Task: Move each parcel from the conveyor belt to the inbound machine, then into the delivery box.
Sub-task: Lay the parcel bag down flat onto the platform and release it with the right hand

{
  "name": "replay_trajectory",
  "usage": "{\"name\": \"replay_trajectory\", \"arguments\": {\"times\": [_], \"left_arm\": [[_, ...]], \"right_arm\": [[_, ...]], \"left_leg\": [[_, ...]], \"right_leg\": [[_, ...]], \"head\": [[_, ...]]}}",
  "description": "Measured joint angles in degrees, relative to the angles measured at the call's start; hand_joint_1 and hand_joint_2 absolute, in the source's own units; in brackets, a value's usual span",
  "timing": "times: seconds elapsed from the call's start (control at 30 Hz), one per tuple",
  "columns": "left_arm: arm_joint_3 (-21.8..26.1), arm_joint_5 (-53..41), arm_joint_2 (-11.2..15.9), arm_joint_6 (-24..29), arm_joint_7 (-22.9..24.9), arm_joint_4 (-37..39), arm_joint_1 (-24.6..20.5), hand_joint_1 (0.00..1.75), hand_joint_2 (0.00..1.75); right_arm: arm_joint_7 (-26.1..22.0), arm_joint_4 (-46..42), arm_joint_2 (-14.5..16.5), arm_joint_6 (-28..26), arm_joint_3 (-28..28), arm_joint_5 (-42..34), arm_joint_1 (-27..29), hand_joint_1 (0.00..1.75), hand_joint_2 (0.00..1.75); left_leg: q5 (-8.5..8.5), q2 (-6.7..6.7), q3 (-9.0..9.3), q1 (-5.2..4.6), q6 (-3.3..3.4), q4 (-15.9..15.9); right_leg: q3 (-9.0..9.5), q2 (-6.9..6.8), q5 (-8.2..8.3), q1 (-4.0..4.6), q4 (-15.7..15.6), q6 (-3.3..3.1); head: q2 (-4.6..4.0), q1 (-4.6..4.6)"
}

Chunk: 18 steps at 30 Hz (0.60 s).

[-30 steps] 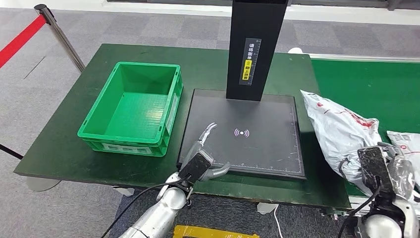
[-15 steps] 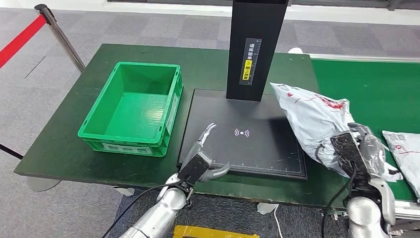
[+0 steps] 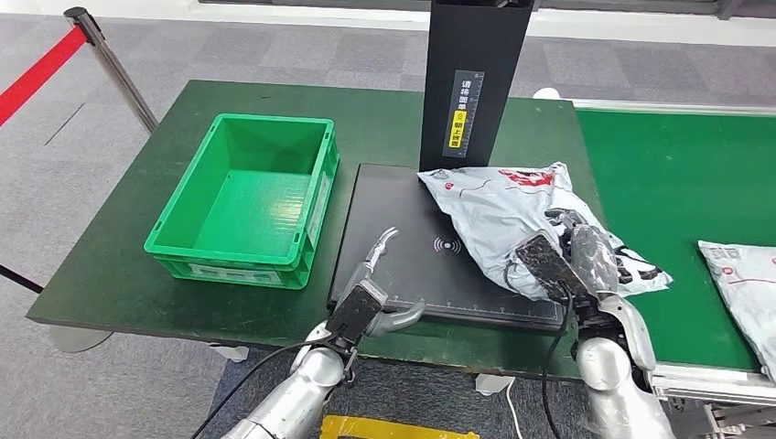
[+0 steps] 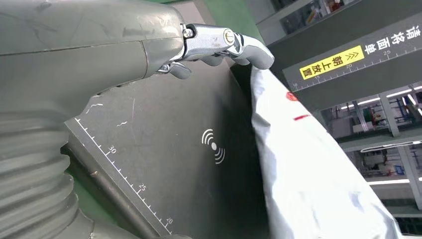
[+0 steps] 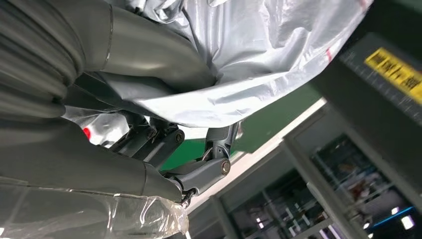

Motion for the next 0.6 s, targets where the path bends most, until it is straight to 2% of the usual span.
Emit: {"name": "replay_trajectory", "arguments": {"times": [0.33,0.6], "left_arm": [[-0.3,0.3,-0.3,1.2,-0.5,0.3,-0.9,0.0,1.75],[-1.1,0.4,-1.4,1.4,-1.2,0.6,-3.7,0.0,1.75]], "right_arm": [[0.1,1.7,-0.6,1.2,5.2,0.0,-1.8,1.75,1.75],[-0.1,5.0,-0.7,2.0,10.5,-0.2,-5.5,1.75,1.75]], "left_leg": [[0.0,0.04,0.01,0.0,0.0,0.0],[0.05,0.02,0.03,0.0,-0.04,0.0]], "right_leg": [[0.0,0.04,0.01,0.0,0.0,0.0],[0.01,0.03,0.04,0.0,0.0,-0.01]], "head": [[0.0,0.0],[0.0,0.0]]}}
